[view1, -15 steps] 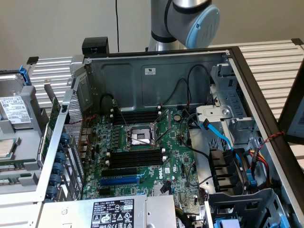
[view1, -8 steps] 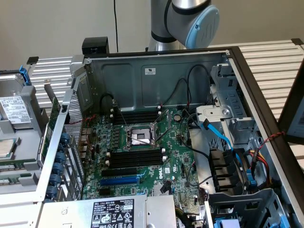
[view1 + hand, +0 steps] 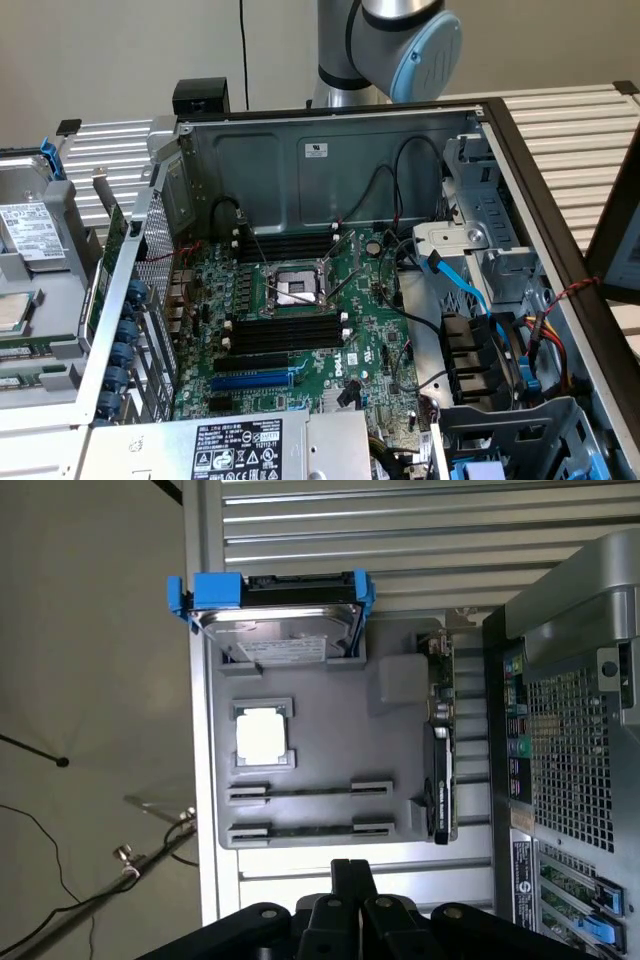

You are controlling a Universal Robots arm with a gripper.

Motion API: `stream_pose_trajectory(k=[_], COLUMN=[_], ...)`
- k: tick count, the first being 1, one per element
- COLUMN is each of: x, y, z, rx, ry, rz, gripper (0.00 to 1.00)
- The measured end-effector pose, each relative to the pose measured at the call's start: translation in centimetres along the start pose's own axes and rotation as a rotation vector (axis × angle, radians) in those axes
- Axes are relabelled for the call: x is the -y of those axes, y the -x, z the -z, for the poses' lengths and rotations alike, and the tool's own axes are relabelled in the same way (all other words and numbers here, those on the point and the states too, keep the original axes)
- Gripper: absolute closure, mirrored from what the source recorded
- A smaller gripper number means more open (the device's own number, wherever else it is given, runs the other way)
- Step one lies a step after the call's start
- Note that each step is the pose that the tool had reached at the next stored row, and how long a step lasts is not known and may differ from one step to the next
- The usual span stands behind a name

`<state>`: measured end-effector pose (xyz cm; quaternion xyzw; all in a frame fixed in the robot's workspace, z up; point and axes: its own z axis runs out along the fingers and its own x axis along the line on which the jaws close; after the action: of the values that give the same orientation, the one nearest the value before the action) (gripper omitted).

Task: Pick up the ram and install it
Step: 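Pick up the ram and move it above insertion slot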

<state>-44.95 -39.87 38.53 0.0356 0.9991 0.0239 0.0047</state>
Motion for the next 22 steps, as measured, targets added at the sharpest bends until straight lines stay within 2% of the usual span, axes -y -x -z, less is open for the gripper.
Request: stream_pose_trajectory(k=[2,4,22], x=[-0.01,-0.03,-0.06], y=[-0.09,-0.08,-0.09], z=[0.0,-0.01,-0.28], rx=[0.0063,0.0077,-0.007], ry=[0.0004,0.0008,0.0076], rz=[0.002,0.018,0.327], gripper=[0.89,0.89,0.89])
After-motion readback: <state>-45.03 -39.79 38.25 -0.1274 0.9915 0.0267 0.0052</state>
